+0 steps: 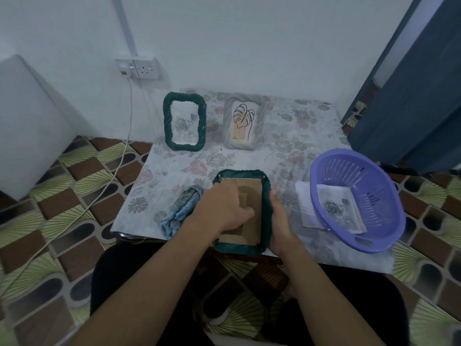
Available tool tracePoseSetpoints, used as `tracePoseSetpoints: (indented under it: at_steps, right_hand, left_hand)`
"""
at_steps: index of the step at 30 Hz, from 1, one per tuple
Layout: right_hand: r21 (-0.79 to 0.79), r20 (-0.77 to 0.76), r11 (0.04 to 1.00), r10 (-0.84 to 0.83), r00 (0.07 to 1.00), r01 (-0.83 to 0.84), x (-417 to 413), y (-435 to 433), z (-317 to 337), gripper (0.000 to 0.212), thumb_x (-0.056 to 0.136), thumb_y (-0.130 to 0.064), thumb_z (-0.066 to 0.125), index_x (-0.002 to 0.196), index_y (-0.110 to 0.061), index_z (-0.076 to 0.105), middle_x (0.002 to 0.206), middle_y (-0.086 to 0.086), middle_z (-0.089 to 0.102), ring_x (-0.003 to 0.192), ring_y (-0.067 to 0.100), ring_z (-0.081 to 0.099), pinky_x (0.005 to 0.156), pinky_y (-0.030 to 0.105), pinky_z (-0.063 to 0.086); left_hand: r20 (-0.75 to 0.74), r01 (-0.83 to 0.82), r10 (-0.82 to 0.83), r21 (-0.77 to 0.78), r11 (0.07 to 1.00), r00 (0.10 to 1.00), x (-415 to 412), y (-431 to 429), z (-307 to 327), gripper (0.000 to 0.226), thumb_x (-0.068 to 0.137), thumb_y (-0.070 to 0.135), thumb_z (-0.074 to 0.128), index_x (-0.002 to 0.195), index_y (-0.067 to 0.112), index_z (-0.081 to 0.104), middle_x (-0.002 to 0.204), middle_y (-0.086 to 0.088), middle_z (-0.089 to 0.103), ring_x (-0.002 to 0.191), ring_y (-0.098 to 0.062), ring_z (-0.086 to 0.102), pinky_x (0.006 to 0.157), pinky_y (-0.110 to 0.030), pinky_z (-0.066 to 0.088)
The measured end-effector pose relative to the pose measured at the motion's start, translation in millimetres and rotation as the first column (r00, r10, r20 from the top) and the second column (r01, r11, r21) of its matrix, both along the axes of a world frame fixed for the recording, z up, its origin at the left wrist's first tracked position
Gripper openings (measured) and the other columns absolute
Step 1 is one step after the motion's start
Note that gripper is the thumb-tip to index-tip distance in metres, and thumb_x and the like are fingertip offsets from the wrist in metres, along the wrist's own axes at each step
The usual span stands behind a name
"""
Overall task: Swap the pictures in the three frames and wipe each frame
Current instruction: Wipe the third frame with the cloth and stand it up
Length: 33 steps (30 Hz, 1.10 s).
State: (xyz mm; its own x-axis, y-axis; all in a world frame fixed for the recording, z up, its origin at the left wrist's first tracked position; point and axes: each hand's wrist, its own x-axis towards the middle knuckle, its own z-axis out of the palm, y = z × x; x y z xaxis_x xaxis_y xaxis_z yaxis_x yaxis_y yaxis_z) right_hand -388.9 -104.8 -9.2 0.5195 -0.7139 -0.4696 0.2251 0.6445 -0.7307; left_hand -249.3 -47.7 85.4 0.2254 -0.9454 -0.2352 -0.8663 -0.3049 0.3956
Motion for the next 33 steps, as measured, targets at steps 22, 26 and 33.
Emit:
tracePoseSetpoints:
  at_steps: [22,26,33]
  right_hand:
    - [0.1,0.333,0.989,0.068,0.94,-0.107,3,-6,16,0.034,0.072,-0.031,0.083,0.099,-0.012,0.079,0.101,0.011,0.072,0.078,0.022,0.07,0.064,0.03,0.06]
    - [-0.003,0.266,0.992,0.126,0.956,-0.13,-6,-20,26,0.041,0.073,-0.035,0.083,0.11,-0.019,0.075,0.099,0.003,0.067,0.065,0.011,0.063,0.052,0.021,0.053]
    - [-0.17,0.116,0.983,0.096,0.989,-0.075,-4,-25,44,0.041,0.091,-0.027,0.058,0.129,-0.013,0.061,0.115,0.007,0.07,0.1,0.023,0.067,0.088,0.04,0.057]
  left_hand:
    - [-0.788,-0.235,-0.012,-0.198,0.952,0.615,16,-1,15,0.036,0.091,0.024,0.067,0.126,0.025,0.057,0.11,-0.002,0.07,0.074,-0.028,0.074,0.066,-0.042,0.061]
    - [-0.761,-0.203,-0.069,-0.259,0.944,0.646,22,2,4,0.03,0.096,0.01,0.057,0.123,0.02,0.06,0.111,-0.001,0.07,0.083,-0.023,0.074,0.069,-0.04,0.061]
    - [-0.825,-0.312,-0.031,-0.248,0.917,0.565,29,4,-21,0.027,0.097,0.01,0.051,0.101,0.03,0.069,0.099,0.004,0.074,0.096,-0.023,0.07,0.094,-0.046,0.054]
